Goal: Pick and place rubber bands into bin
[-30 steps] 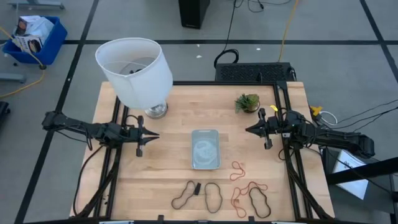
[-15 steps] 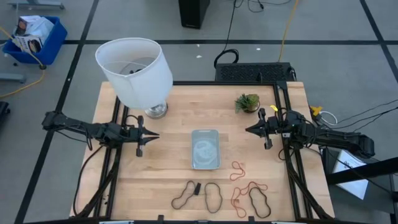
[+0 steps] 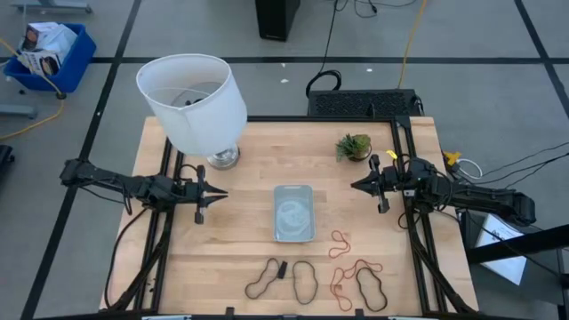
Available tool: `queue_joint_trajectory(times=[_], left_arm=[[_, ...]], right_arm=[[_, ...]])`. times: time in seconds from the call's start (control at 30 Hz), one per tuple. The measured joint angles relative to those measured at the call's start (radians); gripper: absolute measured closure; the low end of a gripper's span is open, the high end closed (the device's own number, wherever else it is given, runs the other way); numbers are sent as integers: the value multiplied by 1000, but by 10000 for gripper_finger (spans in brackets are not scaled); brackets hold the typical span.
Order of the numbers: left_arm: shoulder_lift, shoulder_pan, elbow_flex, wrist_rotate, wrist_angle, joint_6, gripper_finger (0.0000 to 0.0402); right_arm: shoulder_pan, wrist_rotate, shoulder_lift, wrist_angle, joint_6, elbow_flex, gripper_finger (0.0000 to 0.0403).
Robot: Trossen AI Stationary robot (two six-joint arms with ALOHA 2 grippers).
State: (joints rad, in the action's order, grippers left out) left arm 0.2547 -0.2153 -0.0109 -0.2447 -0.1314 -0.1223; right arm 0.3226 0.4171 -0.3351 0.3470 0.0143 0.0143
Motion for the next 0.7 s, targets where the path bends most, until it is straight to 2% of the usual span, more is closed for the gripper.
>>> queue_joint_trajectory(times=[0.7], left_arm=[[0,0,0,0,-1,0,350]], right_arm=[[0,0,0,0,11,0,403]])
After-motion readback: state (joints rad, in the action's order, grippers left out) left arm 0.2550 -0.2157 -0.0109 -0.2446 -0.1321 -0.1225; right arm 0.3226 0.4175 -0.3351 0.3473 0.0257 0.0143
